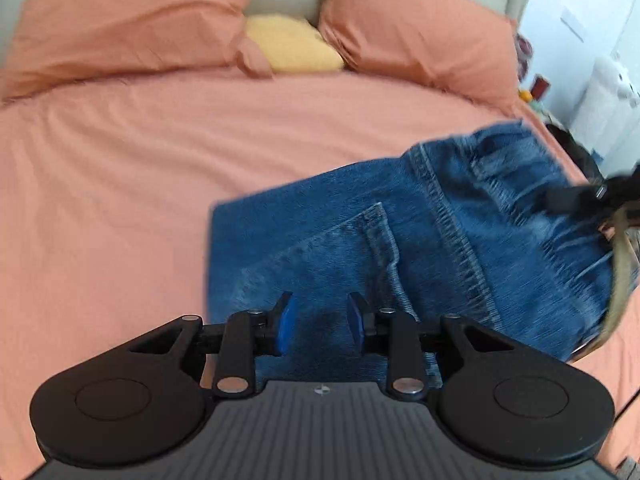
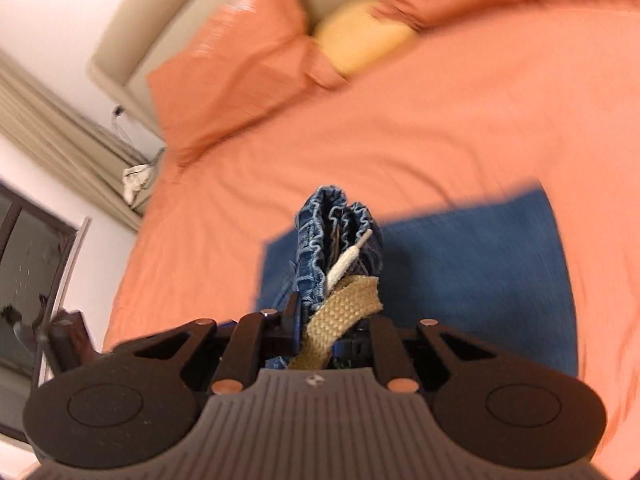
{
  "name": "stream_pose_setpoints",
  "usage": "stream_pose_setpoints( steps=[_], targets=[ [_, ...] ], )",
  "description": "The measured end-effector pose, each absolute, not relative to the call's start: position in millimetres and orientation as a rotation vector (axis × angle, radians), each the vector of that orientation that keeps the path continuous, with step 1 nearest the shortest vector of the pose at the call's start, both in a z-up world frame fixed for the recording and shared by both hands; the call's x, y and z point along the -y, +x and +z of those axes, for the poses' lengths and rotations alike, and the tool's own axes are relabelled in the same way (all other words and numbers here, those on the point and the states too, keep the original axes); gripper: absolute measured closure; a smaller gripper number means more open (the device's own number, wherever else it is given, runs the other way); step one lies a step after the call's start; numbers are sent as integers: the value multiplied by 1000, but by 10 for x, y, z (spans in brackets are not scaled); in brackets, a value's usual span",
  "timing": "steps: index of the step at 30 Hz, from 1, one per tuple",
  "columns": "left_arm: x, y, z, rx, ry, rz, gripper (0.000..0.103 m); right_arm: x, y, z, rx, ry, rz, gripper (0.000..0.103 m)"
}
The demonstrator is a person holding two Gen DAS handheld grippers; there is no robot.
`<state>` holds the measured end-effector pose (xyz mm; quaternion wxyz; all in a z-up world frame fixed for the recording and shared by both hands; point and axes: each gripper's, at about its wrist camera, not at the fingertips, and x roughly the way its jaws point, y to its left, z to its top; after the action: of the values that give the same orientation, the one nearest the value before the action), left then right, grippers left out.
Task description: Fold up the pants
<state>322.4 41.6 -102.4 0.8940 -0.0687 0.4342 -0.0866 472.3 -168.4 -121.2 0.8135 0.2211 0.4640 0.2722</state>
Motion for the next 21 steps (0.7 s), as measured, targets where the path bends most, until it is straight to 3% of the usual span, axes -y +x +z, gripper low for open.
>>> stream_pose_setpoints(
  steps=[7,21],
  targets=[
    [-666,3233,-934,-841,-244,-133,68,1665,4878,-637,-882,446,602,94],
    [-440,3656,-1355,-921,-210,-206,68,2796,5218,-2348,-1076,476,284,95]
  ],
)
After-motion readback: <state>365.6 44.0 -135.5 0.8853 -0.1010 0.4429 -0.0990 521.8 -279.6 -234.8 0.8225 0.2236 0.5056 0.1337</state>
